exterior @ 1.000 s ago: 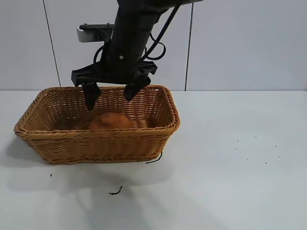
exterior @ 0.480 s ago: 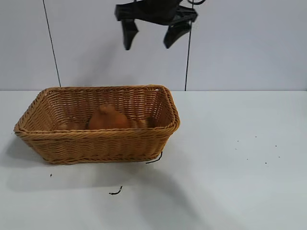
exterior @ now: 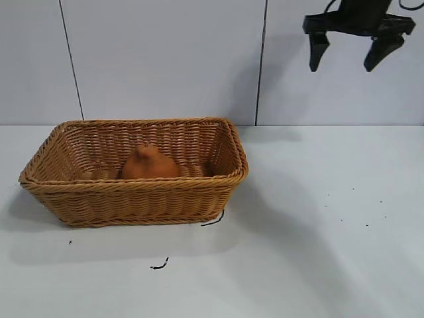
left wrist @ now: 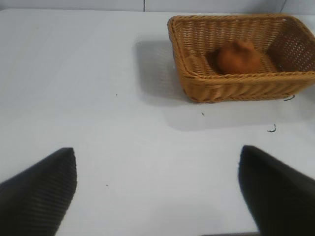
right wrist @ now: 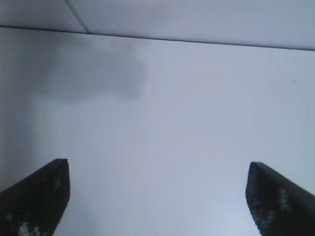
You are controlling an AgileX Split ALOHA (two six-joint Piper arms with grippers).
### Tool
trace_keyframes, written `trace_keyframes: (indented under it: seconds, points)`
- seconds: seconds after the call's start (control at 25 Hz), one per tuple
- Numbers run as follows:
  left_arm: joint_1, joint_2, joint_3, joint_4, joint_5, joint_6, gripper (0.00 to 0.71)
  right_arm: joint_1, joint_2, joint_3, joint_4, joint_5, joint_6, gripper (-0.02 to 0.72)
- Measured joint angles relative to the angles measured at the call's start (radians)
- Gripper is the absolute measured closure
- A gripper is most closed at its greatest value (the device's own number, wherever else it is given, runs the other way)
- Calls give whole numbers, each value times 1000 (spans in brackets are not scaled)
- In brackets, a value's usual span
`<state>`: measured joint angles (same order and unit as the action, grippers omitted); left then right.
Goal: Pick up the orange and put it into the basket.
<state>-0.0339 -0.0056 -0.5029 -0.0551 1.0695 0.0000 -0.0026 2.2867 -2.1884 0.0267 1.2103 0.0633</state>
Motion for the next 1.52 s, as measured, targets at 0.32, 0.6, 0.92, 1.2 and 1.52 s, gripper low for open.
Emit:
trace_keyframes:
  seconds: [0.32, 0.6, 0.92, 1.2, 1.52]
  points:
    - [0, 0, 0, 0, 0, 0, 71, 3, -225, 381, 11, -1, -28, 9]
    - [0, 0, 0, 0, 0, 0, 71, 3, -559, 809, 25, 1, -46, 9]
    - [0, 0, 0, 0, 0, 0, 71, 3, -1060, 1221, 27, 4, -71, 9]
    - [0, 0, 0, 0, 0, 0, 71, 3, -1509, 1500, 28, -58, -132, 9]
    - [0, 0, 0, 0, 0, 0, 71, 3, -1967, 1684, 28, -175, -144, 9]
